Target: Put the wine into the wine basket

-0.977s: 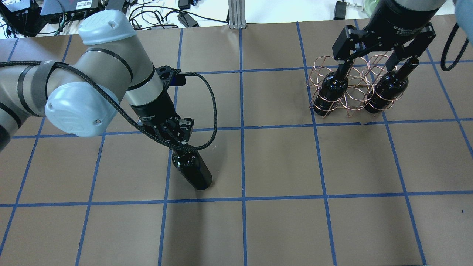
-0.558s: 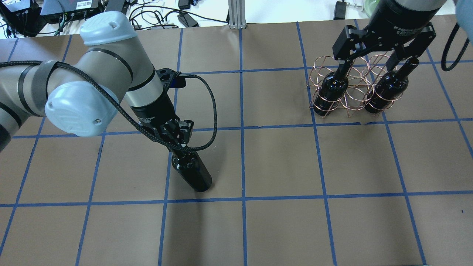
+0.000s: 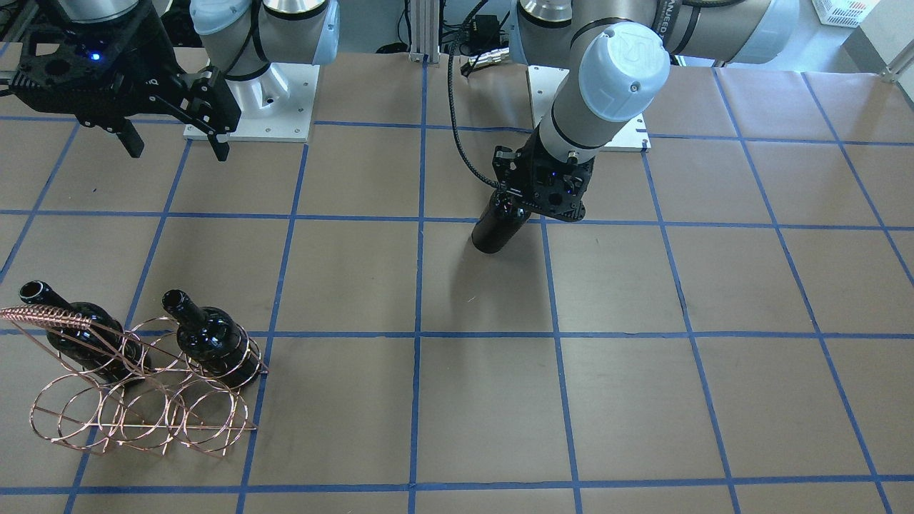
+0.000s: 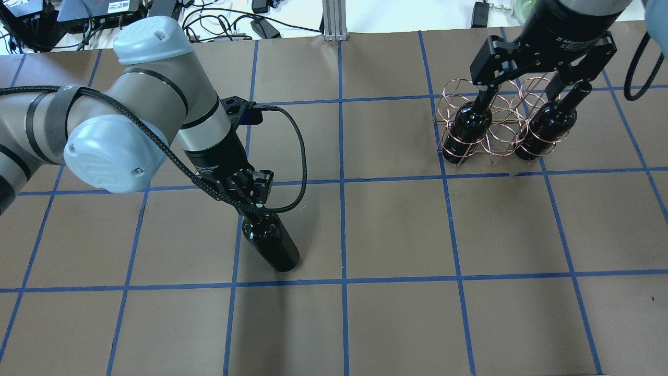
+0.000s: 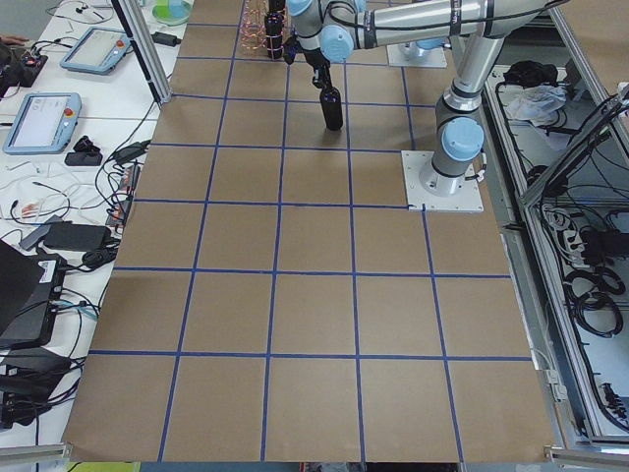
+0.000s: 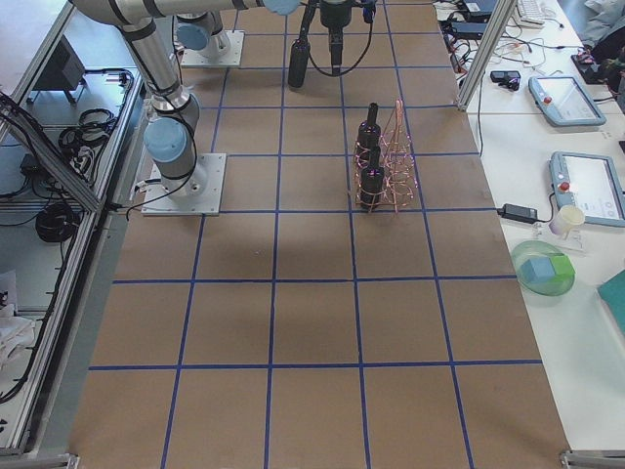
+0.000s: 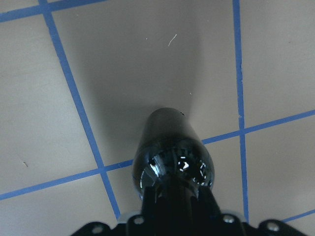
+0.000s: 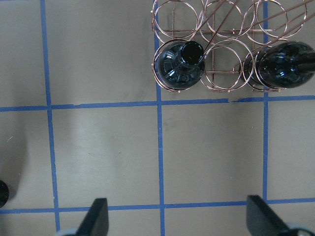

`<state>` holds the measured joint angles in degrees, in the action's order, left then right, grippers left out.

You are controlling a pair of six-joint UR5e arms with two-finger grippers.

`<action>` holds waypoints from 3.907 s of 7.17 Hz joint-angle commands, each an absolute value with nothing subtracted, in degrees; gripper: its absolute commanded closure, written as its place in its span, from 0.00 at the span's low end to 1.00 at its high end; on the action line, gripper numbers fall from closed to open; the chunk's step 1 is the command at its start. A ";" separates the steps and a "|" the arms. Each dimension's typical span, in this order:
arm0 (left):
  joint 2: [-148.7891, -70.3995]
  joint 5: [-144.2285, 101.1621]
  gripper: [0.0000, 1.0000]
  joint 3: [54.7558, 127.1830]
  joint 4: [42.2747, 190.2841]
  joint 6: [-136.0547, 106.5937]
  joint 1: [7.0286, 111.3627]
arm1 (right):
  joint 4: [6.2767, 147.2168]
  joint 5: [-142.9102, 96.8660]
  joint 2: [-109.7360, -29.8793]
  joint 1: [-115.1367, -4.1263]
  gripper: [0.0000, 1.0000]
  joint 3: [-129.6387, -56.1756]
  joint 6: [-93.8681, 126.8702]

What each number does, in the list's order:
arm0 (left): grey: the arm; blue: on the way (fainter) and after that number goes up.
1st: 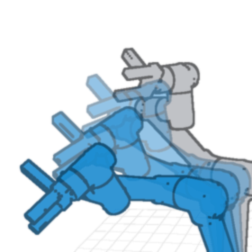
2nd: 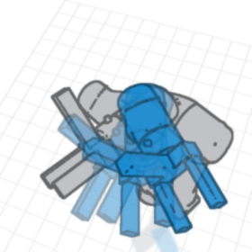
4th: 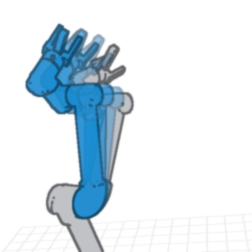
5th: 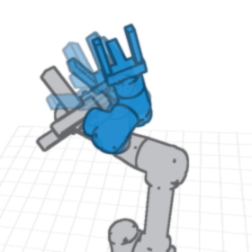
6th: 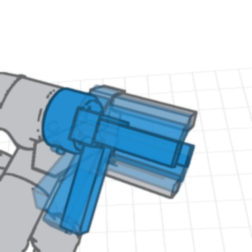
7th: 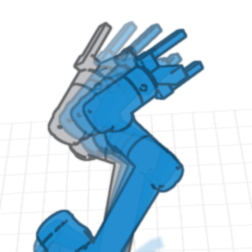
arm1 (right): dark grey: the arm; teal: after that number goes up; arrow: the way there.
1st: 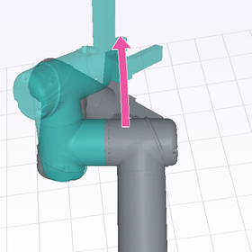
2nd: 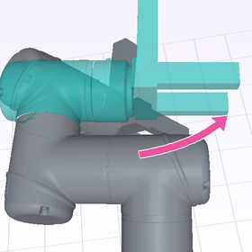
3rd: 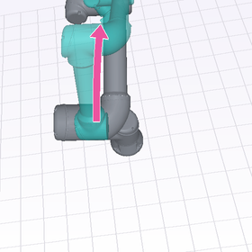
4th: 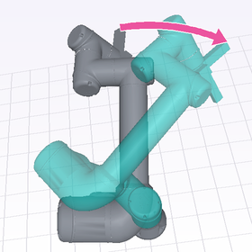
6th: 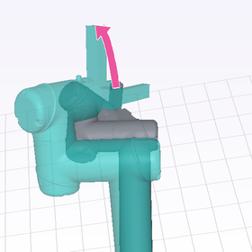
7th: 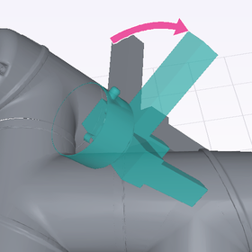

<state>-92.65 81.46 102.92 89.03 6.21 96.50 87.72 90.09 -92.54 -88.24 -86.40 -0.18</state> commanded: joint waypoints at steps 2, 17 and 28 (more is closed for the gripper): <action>-92.72 81.39 1.00 102.92 89.03 5.89 96.50 | 87.71 90.09 -92.55 -88.24 0.00 -86.40 -0.18; -92.81 81.21 0.61 102.83 89.03 6.15 96.50 | 87.80 89.91 -92.99 -88.24 0.00 -87.63 0.00; -90.44 89.56 0.00 85.19 97.38 4.48 90.91 | 87.71 89.83 -93.16 -88.24 0.00 -87.71 0.00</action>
